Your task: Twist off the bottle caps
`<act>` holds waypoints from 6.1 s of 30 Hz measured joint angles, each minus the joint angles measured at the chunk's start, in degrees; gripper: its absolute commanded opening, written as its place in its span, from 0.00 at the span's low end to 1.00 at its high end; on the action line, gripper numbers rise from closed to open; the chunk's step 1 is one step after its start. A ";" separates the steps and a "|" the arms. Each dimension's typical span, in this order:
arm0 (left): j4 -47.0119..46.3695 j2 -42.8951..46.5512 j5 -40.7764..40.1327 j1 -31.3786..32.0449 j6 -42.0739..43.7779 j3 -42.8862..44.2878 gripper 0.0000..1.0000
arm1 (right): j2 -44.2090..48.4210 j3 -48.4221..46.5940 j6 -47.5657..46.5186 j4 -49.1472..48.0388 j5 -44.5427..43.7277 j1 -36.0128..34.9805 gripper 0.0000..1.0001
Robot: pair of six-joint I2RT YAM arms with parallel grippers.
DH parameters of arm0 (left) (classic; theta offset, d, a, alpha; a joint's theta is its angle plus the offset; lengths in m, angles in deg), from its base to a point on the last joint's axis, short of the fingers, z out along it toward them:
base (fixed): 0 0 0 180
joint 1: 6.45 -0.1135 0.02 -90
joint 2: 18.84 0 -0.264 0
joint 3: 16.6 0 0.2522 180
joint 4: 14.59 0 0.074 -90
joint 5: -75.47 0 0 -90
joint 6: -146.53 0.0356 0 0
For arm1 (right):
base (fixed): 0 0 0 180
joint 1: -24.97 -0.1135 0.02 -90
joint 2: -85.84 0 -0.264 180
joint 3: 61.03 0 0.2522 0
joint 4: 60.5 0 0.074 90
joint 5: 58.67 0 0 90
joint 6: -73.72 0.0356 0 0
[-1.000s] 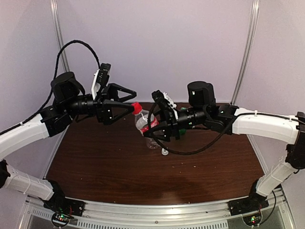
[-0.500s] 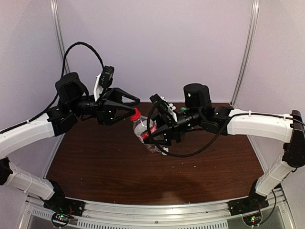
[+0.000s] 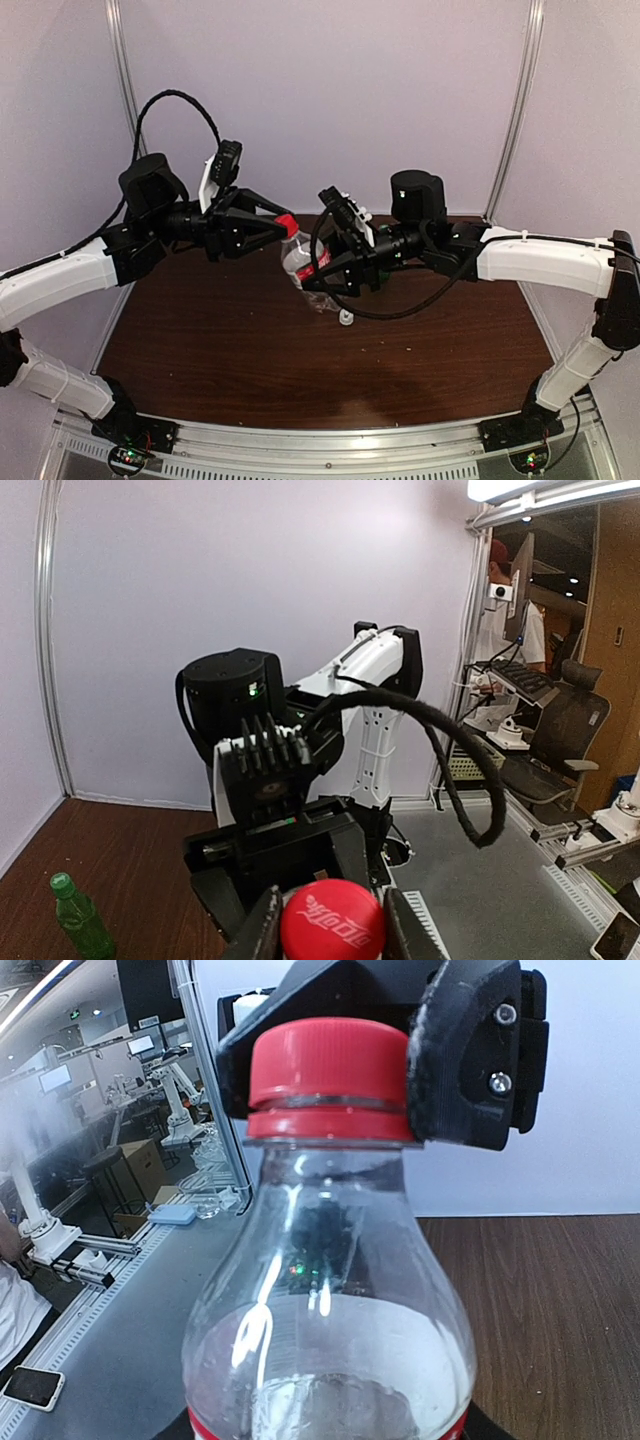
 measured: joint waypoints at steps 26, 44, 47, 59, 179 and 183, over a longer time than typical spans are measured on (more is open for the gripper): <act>13.92 -2.16 -40.89 4.20 -9.18 5.77 0.35 | 2.32 2.84 -3.82 -0.90 -43.76 -2.80 0.36; 17.38 2.86 -27.76 3.58 7.96 6.27 0.88 | 4.11 3.02 -6.45 4.63 -22.32 0.00 0.47; 17.33 2.60 -21.55 3.10 9.60 6.27 0.90 | 4.15 2.99 -6.54 5.01 -15.39 0.07 0.47; 10.29 -0.98 -3.32 2.97 8.22 5.88 0.76 | 2.82 2.19 -4.09 3.67 1.53 0.39 0.46; 4.09 -3.67 -8.66 1.38 2.10 4.07 0.20 | 1.90 1.07 -3.17 3.96 -7.78 2.40 0.47; 7.72 -3.58 -20.46 1.68 -1.16 5.51 0.20 | 2.64 1.46 -3.72 3.15 -19.41 2.21 0.47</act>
